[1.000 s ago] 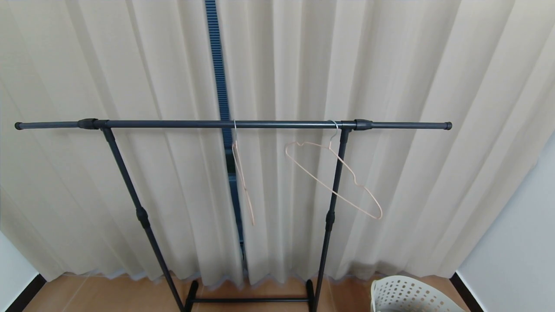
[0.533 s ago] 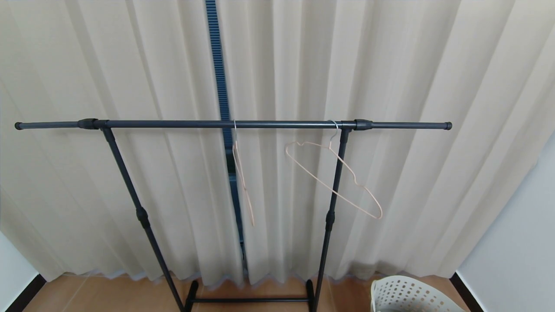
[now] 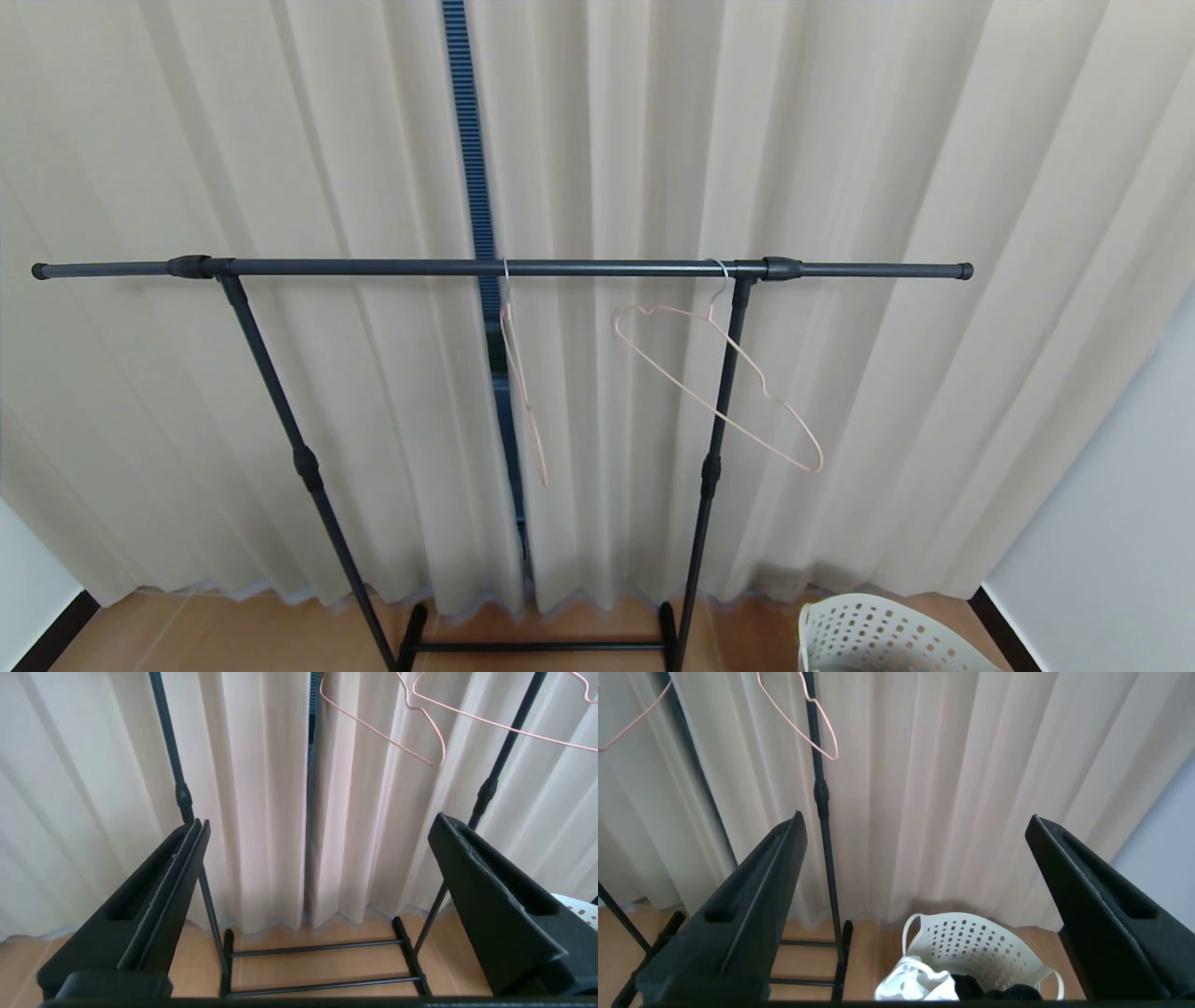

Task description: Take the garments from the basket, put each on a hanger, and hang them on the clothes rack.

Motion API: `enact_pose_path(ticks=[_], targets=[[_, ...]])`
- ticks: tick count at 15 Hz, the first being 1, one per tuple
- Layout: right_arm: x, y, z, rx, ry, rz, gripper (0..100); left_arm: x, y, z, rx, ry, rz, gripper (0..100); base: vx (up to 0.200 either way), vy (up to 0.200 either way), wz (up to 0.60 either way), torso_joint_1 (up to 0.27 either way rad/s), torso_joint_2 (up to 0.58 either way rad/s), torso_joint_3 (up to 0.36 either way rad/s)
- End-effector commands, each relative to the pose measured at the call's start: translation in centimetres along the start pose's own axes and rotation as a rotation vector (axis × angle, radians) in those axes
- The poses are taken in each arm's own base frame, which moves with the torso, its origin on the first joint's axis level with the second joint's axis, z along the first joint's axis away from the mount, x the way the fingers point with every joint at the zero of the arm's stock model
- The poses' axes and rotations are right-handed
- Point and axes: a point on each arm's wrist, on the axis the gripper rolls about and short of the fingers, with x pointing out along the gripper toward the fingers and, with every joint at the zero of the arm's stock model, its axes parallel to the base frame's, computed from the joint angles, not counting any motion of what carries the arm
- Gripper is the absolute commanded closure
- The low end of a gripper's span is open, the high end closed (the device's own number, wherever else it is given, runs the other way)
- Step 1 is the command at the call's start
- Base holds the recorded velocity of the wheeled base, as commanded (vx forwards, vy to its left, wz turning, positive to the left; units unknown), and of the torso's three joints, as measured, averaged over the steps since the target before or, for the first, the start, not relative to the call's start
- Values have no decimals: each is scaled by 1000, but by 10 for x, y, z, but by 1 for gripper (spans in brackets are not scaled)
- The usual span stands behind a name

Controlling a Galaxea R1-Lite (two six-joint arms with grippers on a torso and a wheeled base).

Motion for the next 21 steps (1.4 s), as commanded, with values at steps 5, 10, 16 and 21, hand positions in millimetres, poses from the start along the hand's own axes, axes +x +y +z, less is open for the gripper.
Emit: enact_pose_path(ticks=[5, 10, 16, 21], targets=[[0, 0, 0, -2, 3, 1, 0, 0, 0, 0, 1, 1, -1, 0, 0, 0, 0, 0, 0, 0], [0, 0, 0, -2, 3, 1, 0, 0, 0, 0, 1, 2, -2, 0, 0, 0, 0, 0, 0, 0], [0, 0, 0, -2, 3, 2, 0, 0, 0, 0, 1, 2, -2, 0, 0, 0, 0, -8, 9, 8], [0, 0, 0, -2, 3, 2, 0, 0, 0, 0, 1, 2, -2, 0, 0, 0, 0, -138, 322, 181]])
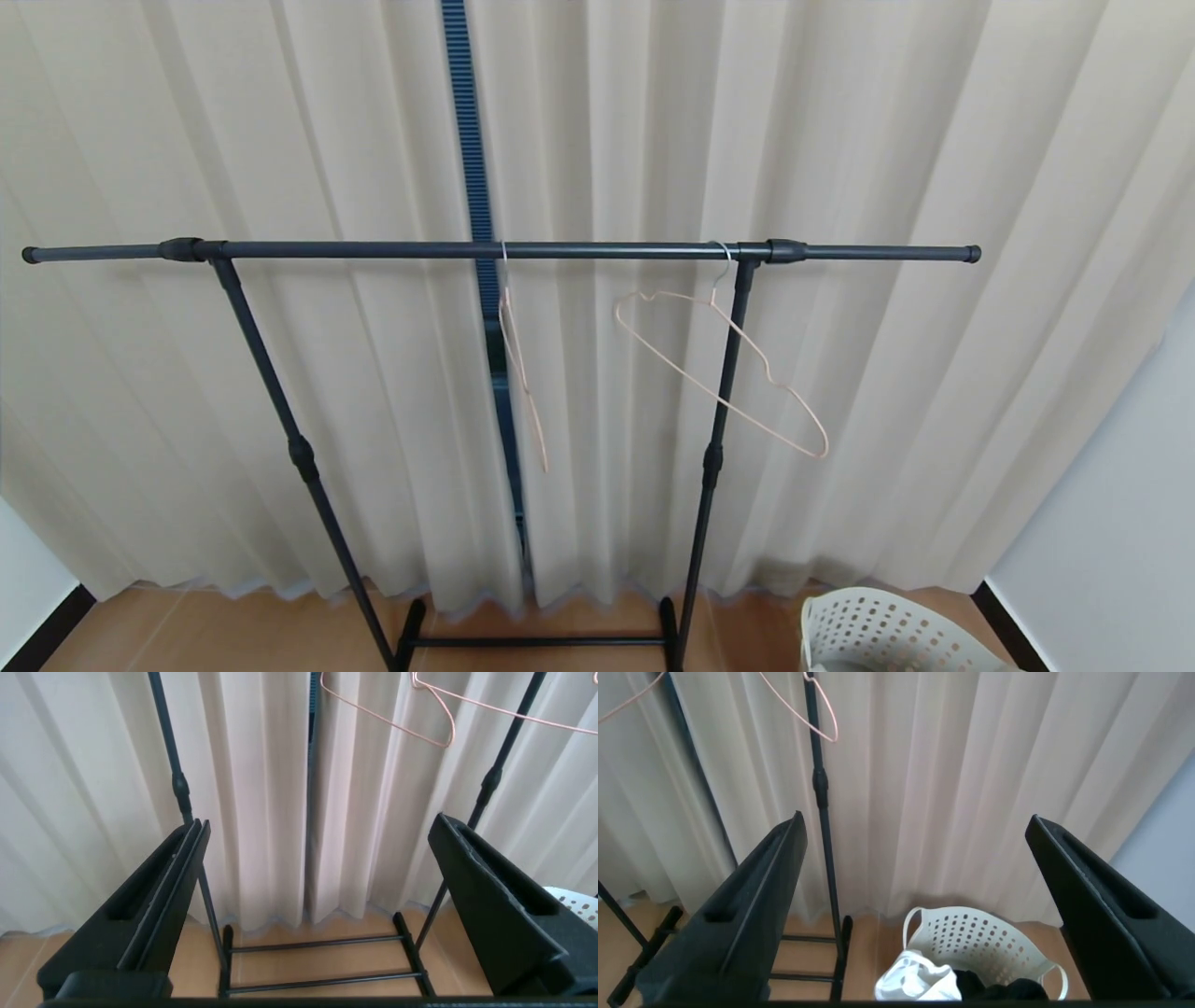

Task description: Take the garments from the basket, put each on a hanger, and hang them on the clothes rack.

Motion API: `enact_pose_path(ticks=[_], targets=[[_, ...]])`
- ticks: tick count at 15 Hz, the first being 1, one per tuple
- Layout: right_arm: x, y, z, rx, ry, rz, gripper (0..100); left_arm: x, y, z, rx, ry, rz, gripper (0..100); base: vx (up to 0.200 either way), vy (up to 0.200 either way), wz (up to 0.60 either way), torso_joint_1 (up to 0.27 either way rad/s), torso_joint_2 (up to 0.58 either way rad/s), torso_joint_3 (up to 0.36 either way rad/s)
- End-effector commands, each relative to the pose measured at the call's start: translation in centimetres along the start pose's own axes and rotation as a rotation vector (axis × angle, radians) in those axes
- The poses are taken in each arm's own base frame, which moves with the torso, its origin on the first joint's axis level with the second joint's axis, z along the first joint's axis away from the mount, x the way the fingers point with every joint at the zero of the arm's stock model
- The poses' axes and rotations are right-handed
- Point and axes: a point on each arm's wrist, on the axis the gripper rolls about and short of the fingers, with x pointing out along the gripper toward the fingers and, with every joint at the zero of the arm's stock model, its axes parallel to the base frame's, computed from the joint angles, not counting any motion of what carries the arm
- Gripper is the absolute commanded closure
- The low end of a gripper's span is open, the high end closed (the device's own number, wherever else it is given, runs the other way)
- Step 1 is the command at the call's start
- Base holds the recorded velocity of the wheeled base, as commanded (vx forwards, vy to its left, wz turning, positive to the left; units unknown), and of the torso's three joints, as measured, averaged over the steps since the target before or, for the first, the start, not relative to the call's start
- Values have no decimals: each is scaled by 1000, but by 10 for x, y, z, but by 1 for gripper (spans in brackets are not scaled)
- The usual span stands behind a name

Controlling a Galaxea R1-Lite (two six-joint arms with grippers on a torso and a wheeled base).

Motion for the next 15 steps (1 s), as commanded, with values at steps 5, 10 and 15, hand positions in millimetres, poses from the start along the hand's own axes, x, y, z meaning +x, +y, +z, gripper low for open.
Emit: enact_pose_path(ticks=[5, 10, 15], targets=[[0, 0, 0, 1, 1, 1, 0, 0, 0, 0, 0, 1, 0, 0, 0, 0, 0, -148, 349, 197], [0, 0, 0, 1, 1, 1, 0, 0, 0, 0, -1, 1, -2, 0, 0, 0, 0, -159, 385, 220], [0, 0, 0, 1, 1, 1, 0, 0, 0, 0, -1, 1, -2, 0, 0, 0, 0, -208, 520, 308]])
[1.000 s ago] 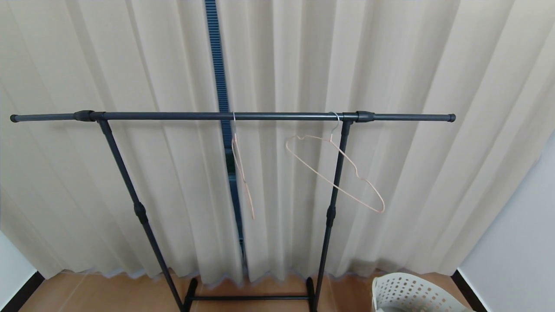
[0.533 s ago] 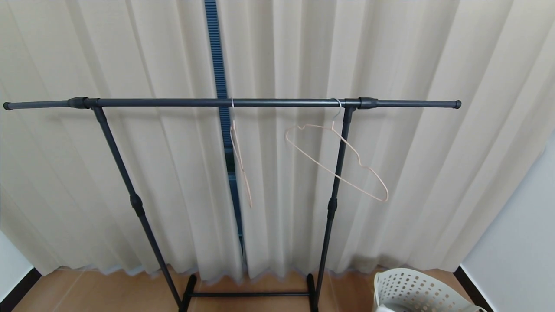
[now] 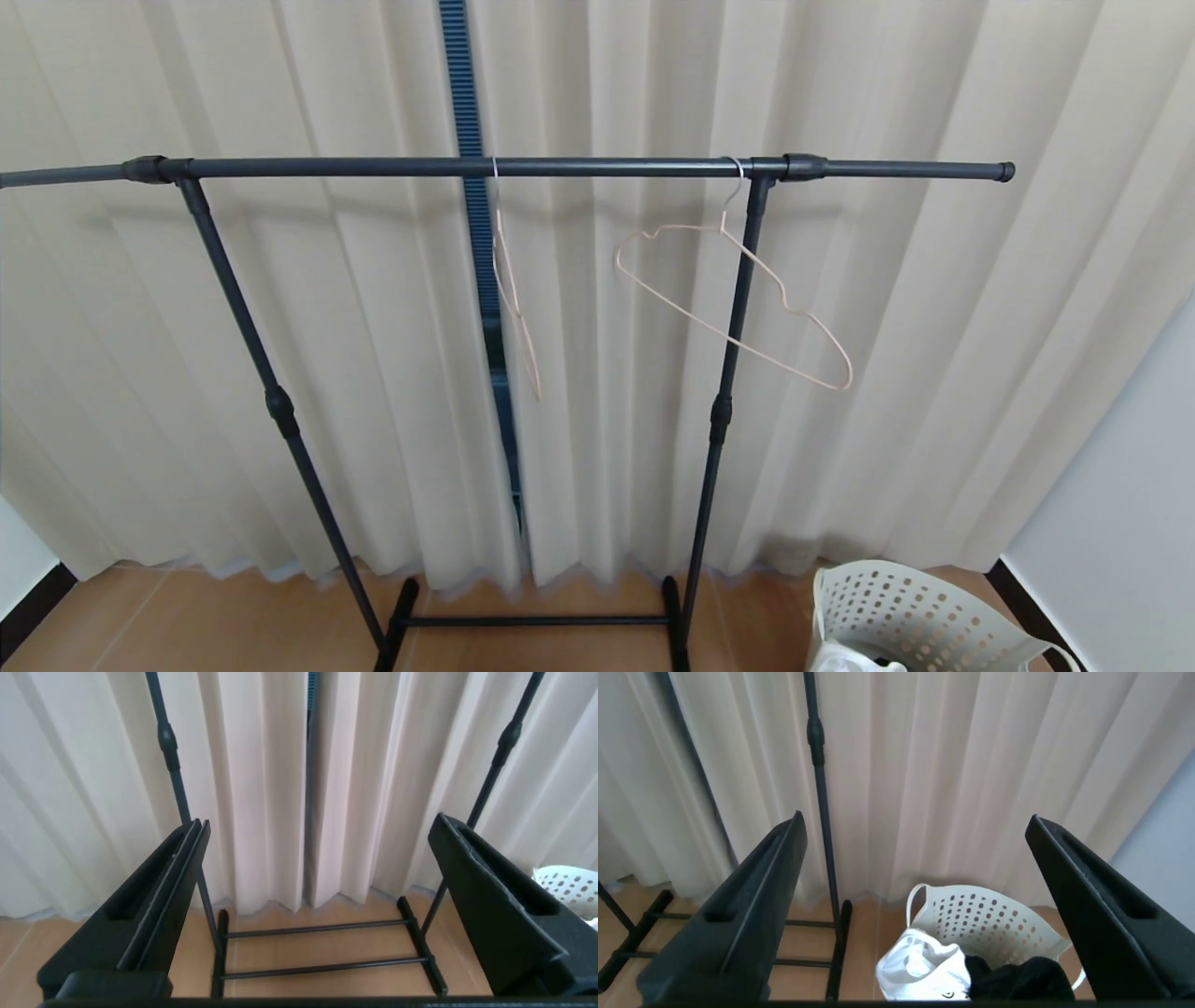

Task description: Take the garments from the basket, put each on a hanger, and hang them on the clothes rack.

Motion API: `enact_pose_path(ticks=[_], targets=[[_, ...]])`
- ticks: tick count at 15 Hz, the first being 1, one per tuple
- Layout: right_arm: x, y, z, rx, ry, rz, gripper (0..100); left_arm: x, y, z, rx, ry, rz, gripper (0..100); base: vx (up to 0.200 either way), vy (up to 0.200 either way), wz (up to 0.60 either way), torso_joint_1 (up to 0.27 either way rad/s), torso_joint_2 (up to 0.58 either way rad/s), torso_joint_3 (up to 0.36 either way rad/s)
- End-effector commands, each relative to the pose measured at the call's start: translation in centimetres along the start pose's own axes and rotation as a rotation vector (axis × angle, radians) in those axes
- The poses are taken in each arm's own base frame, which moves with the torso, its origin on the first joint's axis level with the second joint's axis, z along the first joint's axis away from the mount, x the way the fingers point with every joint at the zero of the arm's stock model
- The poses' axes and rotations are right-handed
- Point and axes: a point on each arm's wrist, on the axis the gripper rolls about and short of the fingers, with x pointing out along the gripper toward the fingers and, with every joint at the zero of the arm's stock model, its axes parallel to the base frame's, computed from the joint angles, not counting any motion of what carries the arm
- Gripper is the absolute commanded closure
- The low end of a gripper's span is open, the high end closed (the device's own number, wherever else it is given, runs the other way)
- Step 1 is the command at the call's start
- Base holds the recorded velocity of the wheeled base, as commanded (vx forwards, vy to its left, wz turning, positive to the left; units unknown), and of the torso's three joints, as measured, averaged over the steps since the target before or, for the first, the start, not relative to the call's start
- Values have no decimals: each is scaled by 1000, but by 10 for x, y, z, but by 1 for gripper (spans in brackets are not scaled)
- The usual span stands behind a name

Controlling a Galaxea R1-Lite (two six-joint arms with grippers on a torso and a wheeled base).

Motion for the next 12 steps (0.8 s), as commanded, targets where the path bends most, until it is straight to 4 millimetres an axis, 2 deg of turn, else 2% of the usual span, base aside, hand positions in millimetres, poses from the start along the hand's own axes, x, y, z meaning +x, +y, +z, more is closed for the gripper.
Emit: enact_pose_path(ticks=[1, 12], targets=[[0, 0, 0, 0, 2, 0, 0, 0, 0, 0, 0, 2, 0, 0, 0, 0, 0, -212, 554, 339], [0, 0, 0, 0, 2, 0, 0, 0, 0, 0, 0, 2, 2, 0, 0, 0, 0, -174, 513, 335]])
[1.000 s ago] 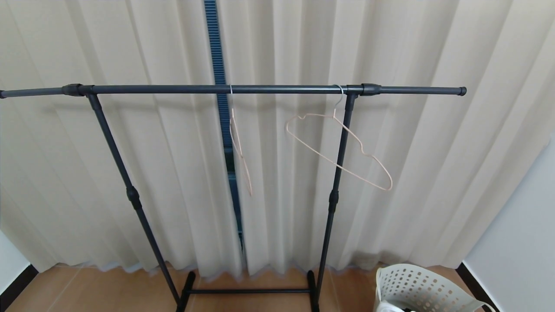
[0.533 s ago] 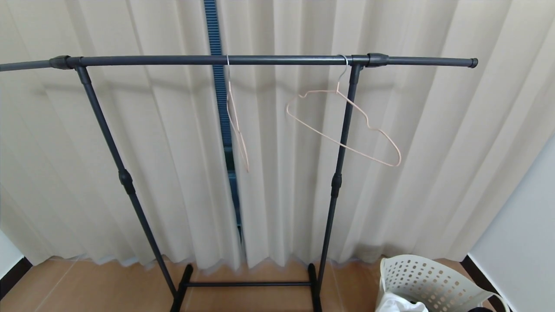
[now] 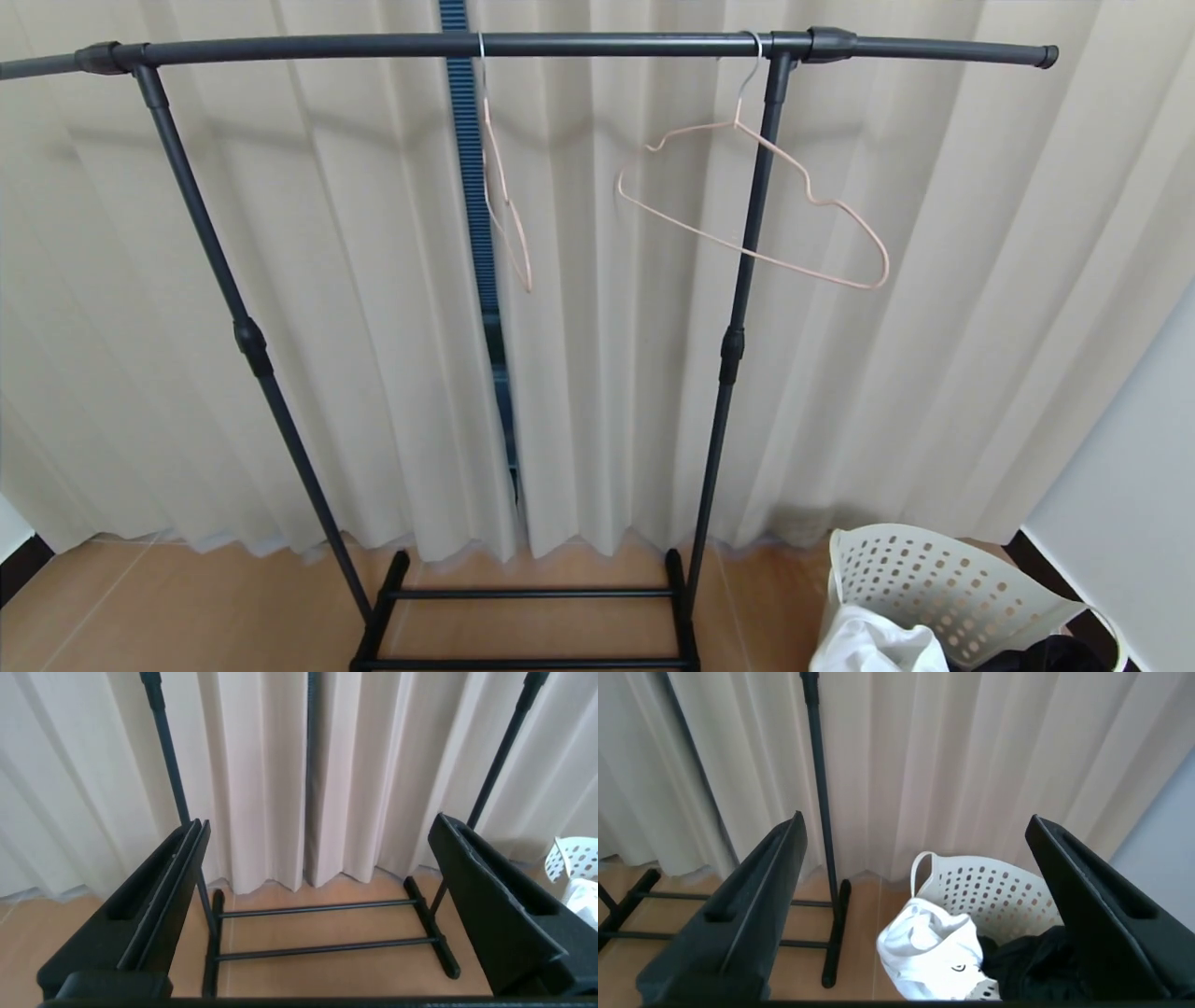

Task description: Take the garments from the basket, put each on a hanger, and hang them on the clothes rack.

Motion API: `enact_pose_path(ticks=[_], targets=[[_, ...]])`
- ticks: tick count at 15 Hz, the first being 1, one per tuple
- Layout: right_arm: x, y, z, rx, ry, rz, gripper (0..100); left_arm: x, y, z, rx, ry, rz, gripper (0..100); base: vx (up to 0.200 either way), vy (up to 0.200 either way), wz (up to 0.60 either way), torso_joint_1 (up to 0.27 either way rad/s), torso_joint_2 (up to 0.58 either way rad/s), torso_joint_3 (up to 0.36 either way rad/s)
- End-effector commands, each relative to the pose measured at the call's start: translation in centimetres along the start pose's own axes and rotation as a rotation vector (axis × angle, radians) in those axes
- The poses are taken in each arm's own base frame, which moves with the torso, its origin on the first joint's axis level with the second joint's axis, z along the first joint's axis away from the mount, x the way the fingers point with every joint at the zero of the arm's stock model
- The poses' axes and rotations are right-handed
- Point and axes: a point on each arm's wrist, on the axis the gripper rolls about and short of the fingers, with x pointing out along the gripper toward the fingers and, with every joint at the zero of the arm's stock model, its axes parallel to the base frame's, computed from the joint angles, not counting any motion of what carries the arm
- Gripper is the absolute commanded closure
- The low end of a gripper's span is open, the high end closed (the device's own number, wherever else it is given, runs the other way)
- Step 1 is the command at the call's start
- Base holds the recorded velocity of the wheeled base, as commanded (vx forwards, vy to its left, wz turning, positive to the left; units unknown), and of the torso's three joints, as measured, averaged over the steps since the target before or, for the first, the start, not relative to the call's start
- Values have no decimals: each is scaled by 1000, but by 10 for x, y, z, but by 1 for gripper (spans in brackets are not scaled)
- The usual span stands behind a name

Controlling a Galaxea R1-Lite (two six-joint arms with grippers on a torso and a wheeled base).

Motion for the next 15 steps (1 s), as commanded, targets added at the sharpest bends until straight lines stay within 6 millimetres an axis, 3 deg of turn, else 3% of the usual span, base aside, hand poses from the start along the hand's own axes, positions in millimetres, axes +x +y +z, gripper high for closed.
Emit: enact_pose_path(ticks=[1, 9, 15], targets=[[0, 0, 0, 0, 2, 0, 0, 0, 0, 0, 0, 3, -1, 0, 0, 0, 0, -129, 481, 354], [0, 0, 0, 0, 2, 0, 0, 0, 0, 0, 0, 2, -1, 0, 0, 0, 0, -74, 374, 298], [0, 0, 0, 1, 2, 0, 0, 0, 0, 0, 0, 2, -1, 0, 0, 0, -600, -2, 27, 26]])
